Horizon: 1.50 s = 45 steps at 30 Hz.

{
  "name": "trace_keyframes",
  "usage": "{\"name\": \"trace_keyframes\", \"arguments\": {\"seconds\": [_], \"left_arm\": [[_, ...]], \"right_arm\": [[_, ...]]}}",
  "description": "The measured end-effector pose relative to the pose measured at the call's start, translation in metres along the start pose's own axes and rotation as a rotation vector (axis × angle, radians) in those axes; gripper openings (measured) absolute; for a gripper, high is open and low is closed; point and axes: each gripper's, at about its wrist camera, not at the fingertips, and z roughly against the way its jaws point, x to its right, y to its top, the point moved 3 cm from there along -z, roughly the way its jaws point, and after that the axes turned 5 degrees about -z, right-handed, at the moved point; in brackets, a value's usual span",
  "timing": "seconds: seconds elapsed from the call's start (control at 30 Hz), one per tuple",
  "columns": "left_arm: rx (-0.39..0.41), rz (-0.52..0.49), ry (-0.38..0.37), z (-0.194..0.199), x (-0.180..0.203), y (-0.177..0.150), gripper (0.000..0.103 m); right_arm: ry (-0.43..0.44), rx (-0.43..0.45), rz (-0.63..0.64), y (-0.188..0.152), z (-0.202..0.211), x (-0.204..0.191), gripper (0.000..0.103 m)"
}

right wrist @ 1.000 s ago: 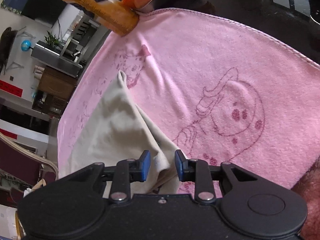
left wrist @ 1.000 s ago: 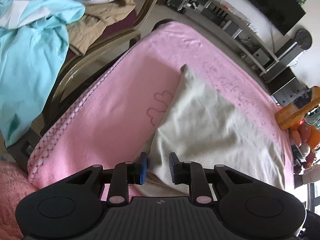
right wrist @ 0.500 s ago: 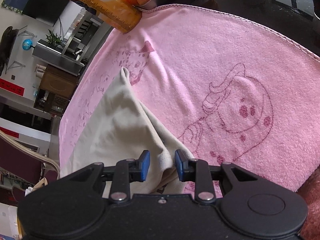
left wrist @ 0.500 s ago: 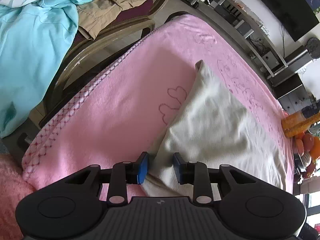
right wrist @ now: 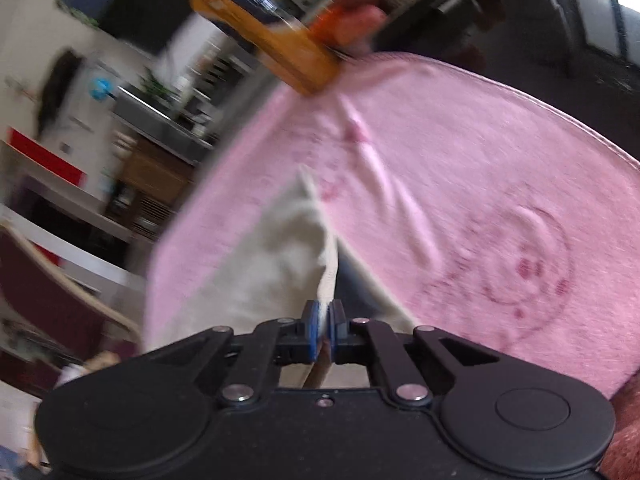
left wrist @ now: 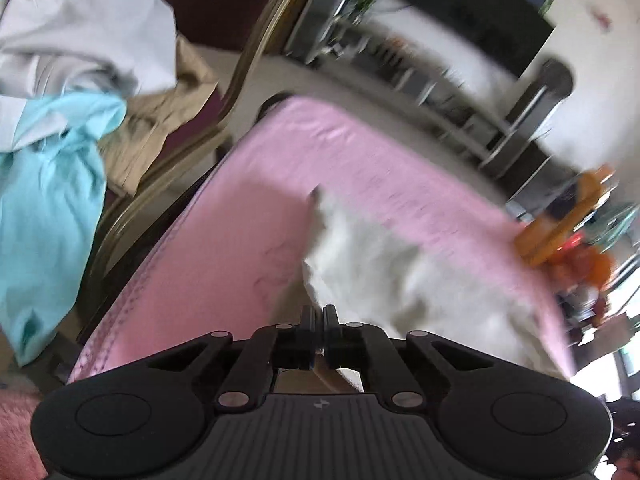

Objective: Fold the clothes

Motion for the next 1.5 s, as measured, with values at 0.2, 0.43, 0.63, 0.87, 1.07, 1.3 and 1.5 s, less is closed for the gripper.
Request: {"name": "trace_keyframes", "arguments": {"seconds": [0.2, 0.43, 0.63, 0.87, 1.07, 1.3, 1.5], "left_arm": [[-0.032, 0.082, -0.047, 0.017, -0.016, 0.004, 0.001], [-0.144, 0.055, 0.031, 0.011, -0.018, -0.017, 0.002], [-0.248, -0.068, 0.176, -0.014, -0.007, -0.035, 0.002], [-0.266, -0.154, 0.293, -0.018, -0.006, -0.042, 0.015], [-0.099, -0.112, 0.261, 0.018, -0.004, -0.01, 0.013], [0.078, -0.254, 0.12, 0.036, 0.054, 0.046, 0.02], [0.095, -0.381, 0.09, -0.015, 0.08, 0.075, 0.02]], "right_arm": [[0.08, 0.004, -0.099, 0.007, 0.026, 0.003, 0.005], [-0.03, -0.027, -0.078, -0.002, 0.03, 0.011, 0.005], [-0.217, -0.076, 0.042, -0.012, 0.012, 0.014, 0.005], [-0.405, -0.105, 0.235, -0.029, -0.01, 0.005, 0.015], [-0.209, 0.002, 0.11, -0.008, 0.027, -0.009, 0.023], [0.011, 0.072, 0.257, 0.024, 0.033, -0.103, 0.028], [0.073, 0.19, 0.434, 0.05, 0.0, -0.156, 0.019]]}}
